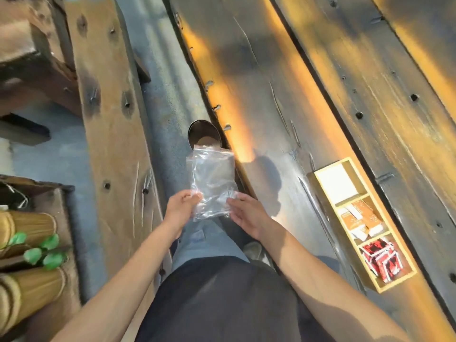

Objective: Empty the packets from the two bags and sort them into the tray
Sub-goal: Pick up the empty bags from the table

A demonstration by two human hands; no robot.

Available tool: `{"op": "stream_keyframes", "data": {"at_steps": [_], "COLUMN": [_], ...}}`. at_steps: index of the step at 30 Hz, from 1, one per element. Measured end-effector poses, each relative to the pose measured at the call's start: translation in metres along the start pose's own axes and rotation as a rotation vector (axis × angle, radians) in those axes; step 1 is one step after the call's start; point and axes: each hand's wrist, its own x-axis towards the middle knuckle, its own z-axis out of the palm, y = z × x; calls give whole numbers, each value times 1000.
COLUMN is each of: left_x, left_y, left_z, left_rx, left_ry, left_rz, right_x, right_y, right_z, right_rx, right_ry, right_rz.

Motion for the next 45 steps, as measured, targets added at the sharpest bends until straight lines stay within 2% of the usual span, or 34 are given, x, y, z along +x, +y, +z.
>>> {"op": "stream_keyframes", "data": {"at_steps": [7, 13, 17, 22, 30, 37, 41, 45], "left_x": [81, 175, 249, 344, 467, 517, 517, 506], "left_y": [8, 25, 24, 13, -22, -36, -36, -25], "left_z": [-51, -68, -66, -54, -18, 1, -3, -11], "left_rx": [41, -44, -9, 52, 138, 193, 167, 195], "left_ry": [-62, -168, -179, -169, -221, -246, -224, -296], "left_rz": [-59, -242, -289, -327, -376, -425, -457, -496], "right_x": [66, 144, 211, 297, 409, 453, 448, 438], "right_y": [-29, -59, -69, -70, -75, -65, -58, -57], "right_z": [82, 129, 140, 147, 136, 138, 140, 138], "right_rx": [-88, -156, -203, -133, -164, -76, -46, -16], "right_ry": [116, 268, 344, 472, 532, 602, 647, 658], "right_rz": [35, 65, 87, 147, 196, 206, 186, 214]}}
